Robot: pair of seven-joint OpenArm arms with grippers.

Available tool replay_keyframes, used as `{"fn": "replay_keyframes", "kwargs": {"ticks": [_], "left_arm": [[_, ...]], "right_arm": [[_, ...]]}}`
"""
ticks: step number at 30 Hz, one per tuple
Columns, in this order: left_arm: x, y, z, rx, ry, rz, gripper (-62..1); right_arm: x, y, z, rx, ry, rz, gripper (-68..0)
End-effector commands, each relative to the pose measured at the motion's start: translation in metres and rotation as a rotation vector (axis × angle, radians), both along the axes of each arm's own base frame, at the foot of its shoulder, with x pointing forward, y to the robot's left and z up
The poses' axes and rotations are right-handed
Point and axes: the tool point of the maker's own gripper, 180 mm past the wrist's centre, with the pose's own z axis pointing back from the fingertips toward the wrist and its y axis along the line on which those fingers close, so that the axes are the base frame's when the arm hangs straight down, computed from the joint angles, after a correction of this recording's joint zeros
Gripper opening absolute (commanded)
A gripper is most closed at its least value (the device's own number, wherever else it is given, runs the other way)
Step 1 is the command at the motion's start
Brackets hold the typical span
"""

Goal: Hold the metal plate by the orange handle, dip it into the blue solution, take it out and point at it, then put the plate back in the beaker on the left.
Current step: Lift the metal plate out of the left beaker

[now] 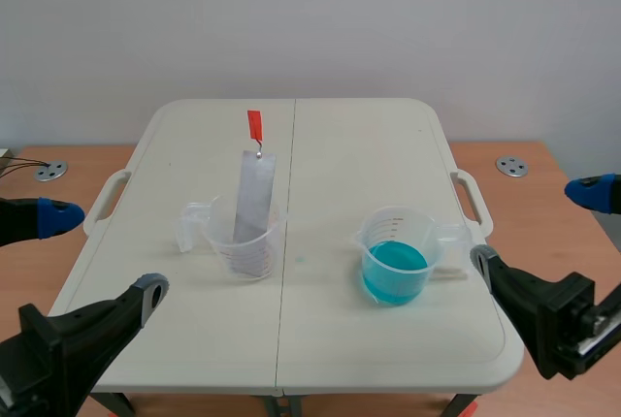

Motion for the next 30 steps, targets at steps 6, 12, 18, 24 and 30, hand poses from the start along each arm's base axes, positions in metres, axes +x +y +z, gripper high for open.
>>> {"fn": "replay_keyframes", "kwargs": {"ticks": [6, 12, 18, 24, 30], "left_arm": [[0.0028, -0.0028, 0.0082, -0.026, -0.026, 0.003, 1.4], [0.0028, -0.0028, 0.0082, -0.026, -0.026, 0.003, 1.4], [0.0028, -0.0028, 0.0082, -0.026, -0.026, 0.003, 1.4], [0.0028, -0.0028, 0.0083, -0.027, -0.026, 0.003, 1.4], [0.0028, -0.0028, 0.0083, -0.027, -0.026, 0.003, 1.4]], "right_arm": [[0.0031, 0.0041, 0.0103, 0.016, -0.033, 0.010, -1.2], [0.0032, 0.0042, 0.0106, 0.016, -0.035, 0.010, -1.2], [0.0047, 0.0053, 0.0120, 0.013, -0.041, 0.019, -1.2], [0.0070, 0.0054, 0.0139, 0.013, -0.049, 0.019, -1.2], [0.0085, 0.0110, 0.0174, 0.021, -0.056, 0.053, -1.2]]}}
